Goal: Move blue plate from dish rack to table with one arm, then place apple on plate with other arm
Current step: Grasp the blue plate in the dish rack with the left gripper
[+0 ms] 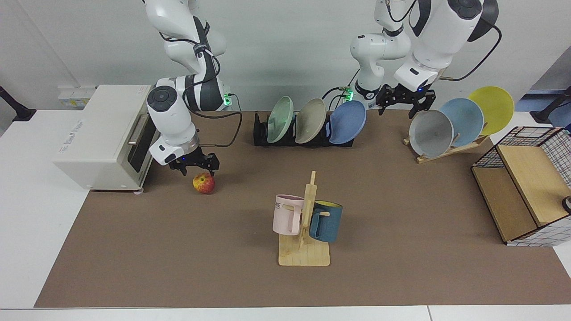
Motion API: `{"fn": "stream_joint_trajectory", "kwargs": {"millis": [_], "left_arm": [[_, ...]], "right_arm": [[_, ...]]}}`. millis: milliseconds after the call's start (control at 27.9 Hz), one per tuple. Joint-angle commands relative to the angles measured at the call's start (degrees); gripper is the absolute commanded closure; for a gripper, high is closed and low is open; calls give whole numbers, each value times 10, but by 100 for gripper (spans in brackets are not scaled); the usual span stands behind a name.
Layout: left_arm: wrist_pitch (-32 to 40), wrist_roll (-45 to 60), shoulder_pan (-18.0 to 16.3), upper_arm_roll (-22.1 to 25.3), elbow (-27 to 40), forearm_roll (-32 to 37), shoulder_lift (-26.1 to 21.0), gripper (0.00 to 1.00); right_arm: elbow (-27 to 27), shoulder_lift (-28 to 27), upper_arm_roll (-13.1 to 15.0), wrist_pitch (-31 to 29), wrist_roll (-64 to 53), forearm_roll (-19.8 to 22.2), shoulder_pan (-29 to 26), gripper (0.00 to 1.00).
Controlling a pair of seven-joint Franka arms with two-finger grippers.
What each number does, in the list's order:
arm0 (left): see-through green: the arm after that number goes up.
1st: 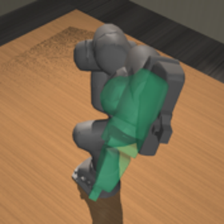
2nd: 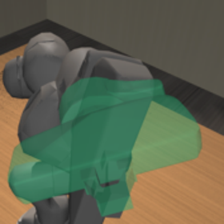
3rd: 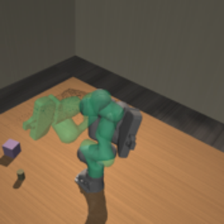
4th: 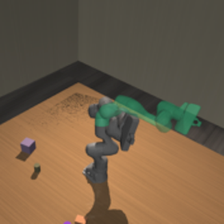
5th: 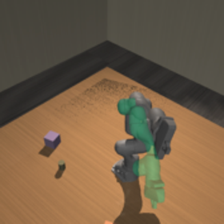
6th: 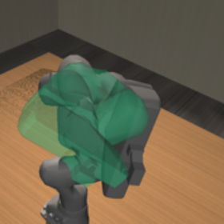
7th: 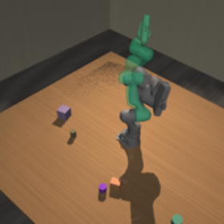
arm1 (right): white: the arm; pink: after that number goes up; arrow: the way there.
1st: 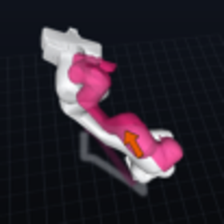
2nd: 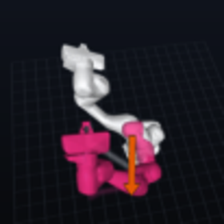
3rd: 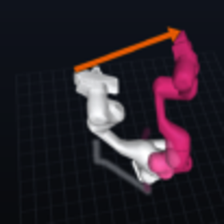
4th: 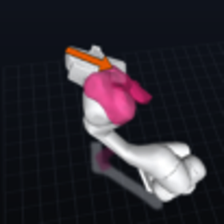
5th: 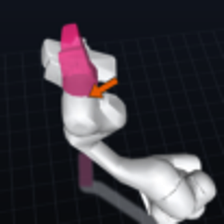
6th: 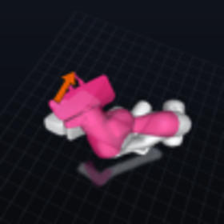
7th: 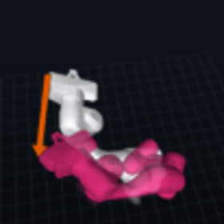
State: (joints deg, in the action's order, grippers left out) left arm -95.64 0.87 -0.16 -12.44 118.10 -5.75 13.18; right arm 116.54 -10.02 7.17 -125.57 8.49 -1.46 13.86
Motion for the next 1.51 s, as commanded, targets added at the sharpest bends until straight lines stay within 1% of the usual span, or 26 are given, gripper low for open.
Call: {"fn": "stream_joint_trajectory", "kwargs": {"millis": [0,72,215,502,538,609,645,681,717,753,789,824,860,932,1075,1183,1362,1470], "left_arm": [[-52,-8,7,-18,120,-9,48,0],[-73,-8,6,-28,152,-9,57,0],[-84,-10,7,-32,190,-28,58,0],[-85,-10,7,-50,216,-56,60,0],[-84,-10,7,-55,217,-56,60,0],[-83,-10,6,-57,216,-56,59,1],[-83,-10,6,-57,216,-56,58,3],[-82,-13,6,-57,215,-56,57,10],[-78,-15,6,-57,214,-56,57,21],[-75,-17,5,-57,212,-56,57,33],[-71,-20,3,-57,212,-56,58,47],[-64,-24,2,-56,212,-56,59,57],[-57,-24,1,-56,209,-56,59,63],[-47,-28,-1,-55,201,-55,59,74],[-32,-27,-2,-53,182,-48,59,84],[-15,-24,-3,-50,164,-44,60,93],[19,-23,-8,-50,123,-12,59,99],[36,-23,-11,-49,100,2,59,100]], "right_arm": [[10,-22,-3,-27,9,2,-6,0],[11,-29,-3,-30,10,2,-6,0],[11,-41,-3,-38,10,2,-5,0],[11,-65,-3,-54,9,2,-5,1],[11,-66,-3,-54,9,2,-4,2],[11,-66,-3,-52,8,2,-3,13],[11,-66,-3,-52,9,2,-2,18],[11,-66,-3,-52,8,2,-2,26],[12,-65,-3,-51,5,2,-1,45],[15,-64,-4,-52,6,2,-1,61],[18,-64,-3,-52,7,1,1,77],[18,-64,-3,-51,9,1,3,91],[17,-63,-3,-50,9,1,3,99],[11,-64,-3,-48,8,2,2,100],[5,-54,-1,-38,7,1,3,100],[-15,-38,-1,-11,5,2,-2,100],[-72,-21,3,75,1,3,-6,100],[-86,-4,4,117,1,3,-6,100]]}}
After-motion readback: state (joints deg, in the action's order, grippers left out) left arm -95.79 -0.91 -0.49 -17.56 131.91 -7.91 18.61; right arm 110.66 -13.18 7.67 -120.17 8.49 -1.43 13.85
